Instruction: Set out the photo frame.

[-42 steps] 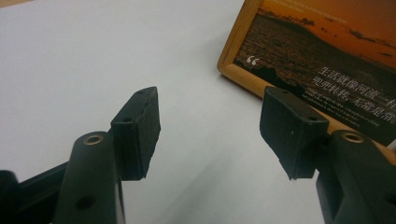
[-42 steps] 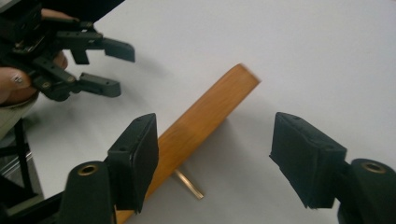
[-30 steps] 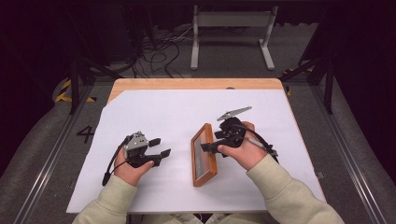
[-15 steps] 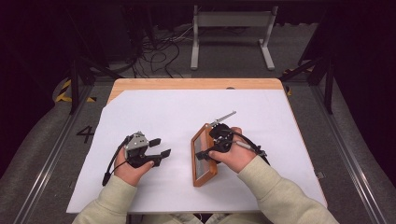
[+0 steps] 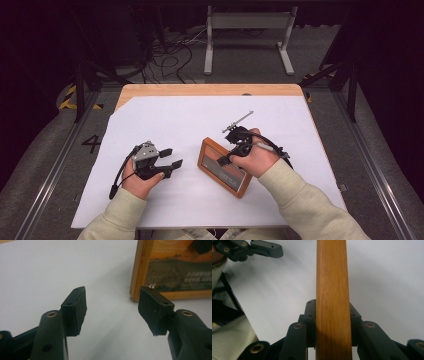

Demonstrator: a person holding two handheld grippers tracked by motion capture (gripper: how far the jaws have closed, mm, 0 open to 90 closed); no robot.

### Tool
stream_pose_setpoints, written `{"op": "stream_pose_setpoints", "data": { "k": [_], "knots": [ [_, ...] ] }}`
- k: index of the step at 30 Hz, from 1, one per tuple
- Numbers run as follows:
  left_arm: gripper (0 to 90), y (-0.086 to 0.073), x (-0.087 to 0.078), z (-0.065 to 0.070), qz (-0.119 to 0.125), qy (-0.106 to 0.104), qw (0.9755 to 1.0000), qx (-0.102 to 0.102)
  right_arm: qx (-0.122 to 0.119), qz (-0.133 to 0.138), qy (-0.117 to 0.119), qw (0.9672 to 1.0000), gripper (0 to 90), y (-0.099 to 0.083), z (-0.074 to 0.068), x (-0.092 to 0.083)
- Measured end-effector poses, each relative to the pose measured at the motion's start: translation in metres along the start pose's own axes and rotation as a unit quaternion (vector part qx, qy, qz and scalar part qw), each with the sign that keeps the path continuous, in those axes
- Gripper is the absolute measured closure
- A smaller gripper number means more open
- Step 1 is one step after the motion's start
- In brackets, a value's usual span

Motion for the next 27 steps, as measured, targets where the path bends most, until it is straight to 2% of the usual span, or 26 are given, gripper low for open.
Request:
{"op": "stream_pose_setpoints", "data": {
  "k": [3, 5, 6, 7, 8, 9, 10, 11, 12, 13, 15, 16, 19, 20, 22, 26, 27],
  "knots": [
    [40.5, 0.0, 0.0, -0.001, 0.001, 0.0, 1.0, 0.0, -0.052, -0.016, 0.019, 0.9983, 70.4, 0.009, 0.003, -0.008],
    [40.6, 0.0, 0.0, -0.001, 0.0, -0.001, 1.0, 0.0, -0.096, -0.035, 0.037, 0.994, 70.3, 0.015, 0.005, -0.013],
    [40.6, -0.001, 0.0, 0.0, 0.0, -0.001, 1.0, -0.005, -0.096, -0.035, 0.037, 0.994, 70.3, 0.015, 0.005, -0.013],
    [40.6, -0.001, -0.001, 0.0, -0.001, -0.001, 1.0, -0.005, -0.136, -0.061, 0.064, 0.9867, 70.3, 0.023, 0.008, -0.016],
    [40.6, -0.001, -0.001, -0.001, 0.0, 0.001, 1.0, -0.003, -0.136, -0.061, 0.064, 0.9867, 70.3, 0.023, 0.008, -0.016],
    [40.7, -0.001, -0.001, -0.001, -0.001, 0.003, 1.0, -0.004, -0.169, -0.077, 0.086, 0.9788, 70.3, 0.028, 0.011, -0.015],
    [40.6, -0.001, -0.001, -0.001, -0.001, 0.003, 1.0, -0.004, -0.169, -0.077, 0.086, 0.9788, 70.3, 0.028, 0.011, -0.015],
    [40.6, -0.001, -0.002, -0.002, -0.001, 0.004, 1.0, -0.003, -0.213, -0.088, 0.111, 0.9667, 70.3, 0.031, 0.015, -0.012],
    [40.6, -0.001, -0.002, -0.002, -0.002, 0.003, 1.0, -0.001, -0.226, -0.088, 0.118, 0.963, 70.3, 0.031, 0.017, -0.01],
    [40.6, -0.001, -0.002, -0.002, -0.002, 0.003, 1.0, -0.001, -0.226, -0.088, 0.118, 0.963, 70.3, 0.031, 0.017, -0.01],
    [40.7, -0.002, -0.002, -0.002, -0.001, 0.004, 1.0, -0.002, -0.246, -0.095, 0.133, 0.9554, 70.3, 0.03, 0.024, -0.003],
    [40.7, -0.002, -0.002, -0.002, 0.0, 0.003, 1.0, -0.004, -0.252, -0.103, 0.136, 0.9527, 70.3, 0.029, 0.028, 0.0],
    [40.7, -0.002, -0.002, -0.002, 0.0, 0.003, 1.0, -0.004, -0.251, -0.111, 0.141, 0.9512, 70.3, 0.025, 0.038, 0.008],
    [40.7, -0.002, -0.002, -0.003, -0.001, 0.003, 1.0, -0.002, -0.252, -0.104, 0.147, 0.9507, 70.2, 0.026, 0.042, 0.008],
    [40.7, -0.002, -0.001, -0.003, -0.001, 0.004, 1.0, -0.002, -0.246, -0.094, 0.158, 0.9518, 70.0, 0.026, 0.046, 0.008],
    [40.7, -0.002, -0.001, -0.002, -0.002, 0.002, 1.0, -0.006, -0.259, -0.083, 0.144, 0.9516, 69.3, 0.029, 0.053, 0.009],
    [40.7, -0.002, -0.001, -0.001, -0.002, 0.003, 1.0, -0.006, -0.253, -0.08, 0.143, 0.9535, 69.0, 0.029, 0.053, 0.009]
  ]
}}
Point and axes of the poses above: each handheld gripper's, and its own axes: x roughly forward along the jaws, y roughly out of its top, z roughly to its right, the point moved 5 cm from there along x, roughly forward along the jaws, and after that the axes turned 15 degrees about z, right-handed, at the moved point
